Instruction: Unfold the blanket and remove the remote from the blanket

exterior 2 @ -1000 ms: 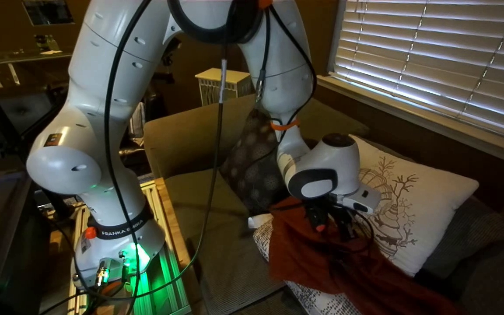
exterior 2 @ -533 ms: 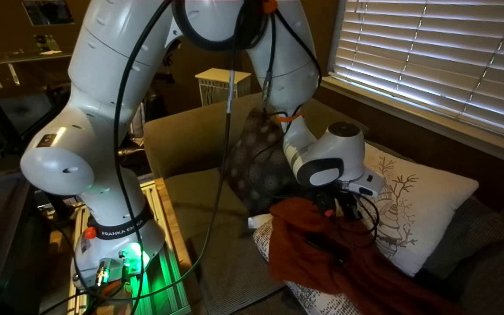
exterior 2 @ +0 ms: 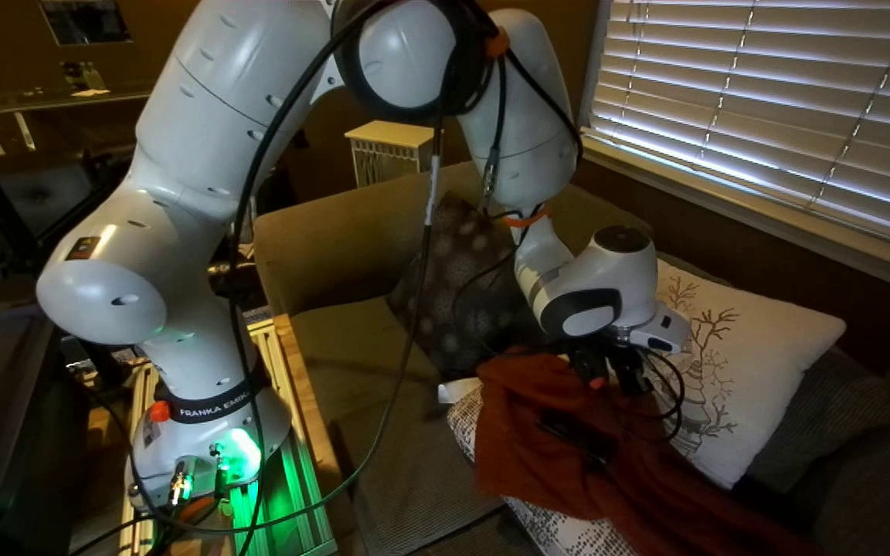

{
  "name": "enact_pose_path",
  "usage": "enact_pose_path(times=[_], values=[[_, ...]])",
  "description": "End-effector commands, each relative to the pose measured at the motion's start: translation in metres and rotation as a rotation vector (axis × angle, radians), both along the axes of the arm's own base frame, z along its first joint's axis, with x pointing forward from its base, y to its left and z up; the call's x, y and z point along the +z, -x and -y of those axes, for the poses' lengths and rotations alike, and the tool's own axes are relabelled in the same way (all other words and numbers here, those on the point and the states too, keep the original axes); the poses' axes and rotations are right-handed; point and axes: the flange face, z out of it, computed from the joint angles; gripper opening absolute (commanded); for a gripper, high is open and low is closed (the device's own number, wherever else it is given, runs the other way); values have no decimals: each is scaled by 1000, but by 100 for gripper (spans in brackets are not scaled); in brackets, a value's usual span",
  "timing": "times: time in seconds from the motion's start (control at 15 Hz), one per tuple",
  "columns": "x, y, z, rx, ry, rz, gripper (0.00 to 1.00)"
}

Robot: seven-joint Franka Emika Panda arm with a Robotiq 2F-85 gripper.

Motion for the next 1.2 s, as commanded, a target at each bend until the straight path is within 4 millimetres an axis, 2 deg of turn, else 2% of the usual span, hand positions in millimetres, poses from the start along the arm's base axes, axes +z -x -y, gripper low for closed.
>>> enact_pose_path(times=[0.0, 0.27, 0.33, 0.4, 0.6, 1.0, 1.13], values=[[-8, -22, -7, 15, -17, 35, 2], [-7, -37, -25, 38, -58, 54, 2], [-7, -39, -30, 33, -70, 49, 31], [-8, -41, -32, 29, -85, 43, 32], [-4, -43, -35, 14, -124, 48, 51], [14, -34, -46, 25, -163, 68, 93], [20, -29, -51, 13, -173, 46, 100]])
